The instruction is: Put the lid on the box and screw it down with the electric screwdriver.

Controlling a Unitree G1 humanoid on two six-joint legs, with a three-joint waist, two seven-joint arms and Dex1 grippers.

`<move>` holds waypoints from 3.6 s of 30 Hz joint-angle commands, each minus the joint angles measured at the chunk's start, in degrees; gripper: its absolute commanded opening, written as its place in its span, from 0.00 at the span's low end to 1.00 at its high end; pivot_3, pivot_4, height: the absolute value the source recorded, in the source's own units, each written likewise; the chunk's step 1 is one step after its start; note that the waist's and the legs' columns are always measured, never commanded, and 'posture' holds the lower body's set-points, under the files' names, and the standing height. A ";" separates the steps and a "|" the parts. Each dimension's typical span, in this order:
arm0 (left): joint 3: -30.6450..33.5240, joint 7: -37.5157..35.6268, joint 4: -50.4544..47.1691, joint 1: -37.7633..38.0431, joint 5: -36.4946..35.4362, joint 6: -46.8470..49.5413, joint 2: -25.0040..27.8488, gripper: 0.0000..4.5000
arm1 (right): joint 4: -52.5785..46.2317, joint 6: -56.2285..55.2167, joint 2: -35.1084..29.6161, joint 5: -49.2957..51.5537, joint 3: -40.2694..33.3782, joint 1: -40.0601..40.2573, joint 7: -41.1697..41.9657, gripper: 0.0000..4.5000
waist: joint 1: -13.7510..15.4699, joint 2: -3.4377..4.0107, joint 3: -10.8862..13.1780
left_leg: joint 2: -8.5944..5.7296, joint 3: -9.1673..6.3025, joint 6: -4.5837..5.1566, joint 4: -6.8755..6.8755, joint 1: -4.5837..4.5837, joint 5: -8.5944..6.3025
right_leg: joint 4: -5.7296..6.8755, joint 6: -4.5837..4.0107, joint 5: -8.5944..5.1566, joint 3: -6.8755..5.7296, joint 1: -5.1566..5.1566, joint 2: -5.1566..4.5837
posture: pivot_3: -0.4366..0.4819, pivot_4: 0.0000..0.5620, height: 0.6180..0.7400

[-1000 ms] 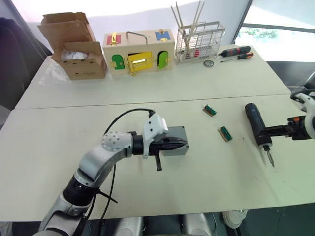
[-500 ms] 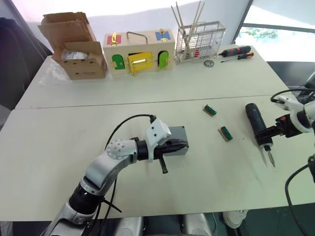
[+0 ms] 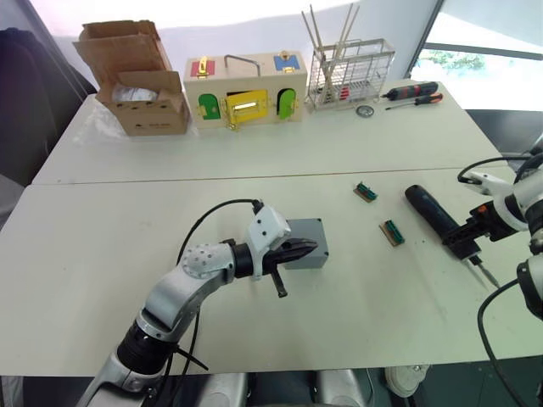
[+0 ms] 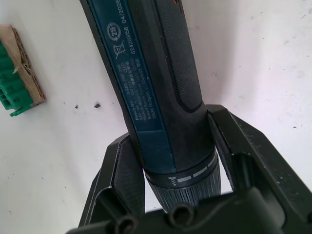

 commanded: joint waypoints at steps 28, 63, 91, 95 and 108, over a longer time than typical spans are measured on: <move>3.47 -5.56 8.24 -6.85 -1.03 2.09 3.36 0.00 | -94.47 0.14 46.12 49.86 -48.07 41.71 -49.31 0.39 | -1.33 0.19 0.00 | -0.06 -0.24 -0.21 0.02 -0.37 0.13 | 0.81 -0.01 0.00 0.03 -0.66 0.04 | 0.48 0.27 0.95; 2.19 -8.91 11.49 -7.64 1.57 0.11 4.31 0.00 | -89.16 -11.18 39.03 51.05 -38.10 48.24 -51.25 0.39 | -1.30 0.18 -0.01 | 0.06 -0.20 -0.18 -0.12 -0.01 0.11 | 0.71 -0.01 -0.01 0.04 -0.39 0.06 | 0.48 0.27 0.95; 1.33 -9.07 10.84 -5.72 3.57 0.45 3.84 0.00 | -81.42 -25.87 36.37 36.12 -22.53 54.17 -46.23 0.39 | -1.36 -0.30 -1.15 | 0.10 -0.21 0.23 -0.19 0.37 -0.14 | 0.61 -0.01 -0.04 0.00 -0.04 0.11 | 0.48 0.27 0.95; 1.22 -9.22 10.90 -5.89 3.89 0.35 3.76 0.00 | -80.02 -27.31 36.02 35.40 -21.95 54.06 -45.40 0.39 | -1.30 -0.37 -1.21 | 0.10 -0.21 0.33 -0.21 0.54 -0.20 | 0.55 0.00 -0.04 0.00 0.18 0.11 | 0.48 0.27 0.95; 1.65 -9.27 10.45 -5.56 4.25 0.67 3.56 0.00 | -75.04 -28.69 38.15 33.18 -20.00 55.82 -45.74 0.39 | -1.33 -0.61 -1.76 | 0.15 -0.29 0.43 -0.53 1.24 -0.29 | -0.18 0.02 -0.08 -0.10 1.06 0.18 | 0.48 0.27 0.95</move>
